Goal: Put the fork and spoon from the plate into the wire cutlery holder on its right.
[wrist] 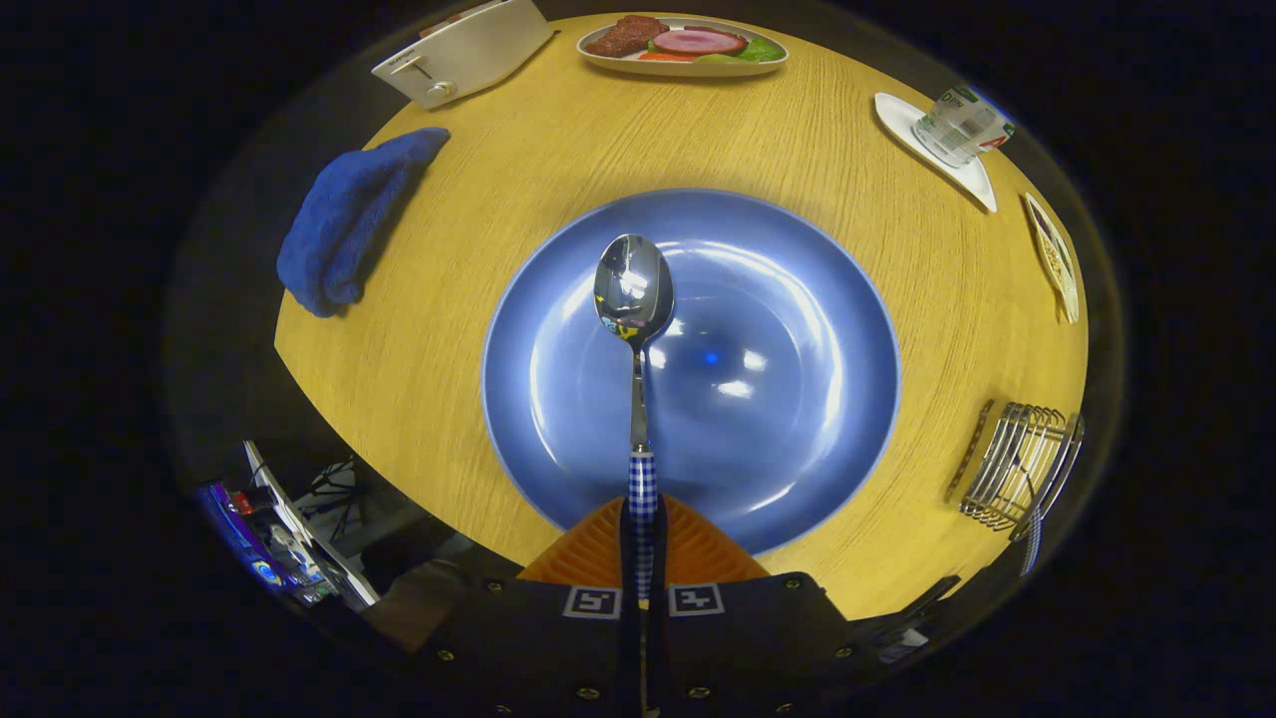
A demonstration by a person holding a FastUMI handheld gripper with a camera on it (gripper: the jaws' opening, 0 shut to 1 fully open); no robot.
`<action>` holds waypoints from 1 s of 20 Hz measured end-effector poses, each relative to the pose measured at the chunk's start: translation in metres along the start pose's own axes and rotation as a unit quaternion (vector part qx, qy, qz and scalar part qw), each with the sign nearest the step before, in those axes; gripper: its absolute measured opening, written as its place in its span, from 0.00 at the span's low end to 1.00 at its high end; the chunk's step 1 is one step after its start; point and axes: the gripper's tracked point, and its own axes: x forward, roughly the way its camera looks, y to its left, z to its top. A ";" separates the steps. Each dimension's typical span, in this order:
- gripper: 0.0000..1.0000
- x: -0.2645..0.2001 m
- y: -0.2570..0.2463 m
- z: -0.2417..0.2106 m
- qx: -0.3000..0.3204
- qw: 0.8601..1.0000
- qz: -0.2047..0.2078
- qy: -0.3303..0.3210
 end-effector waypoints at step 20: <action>0.03 -0.129 -0.129 -0.092 0.011 0.998 -0.032 0.059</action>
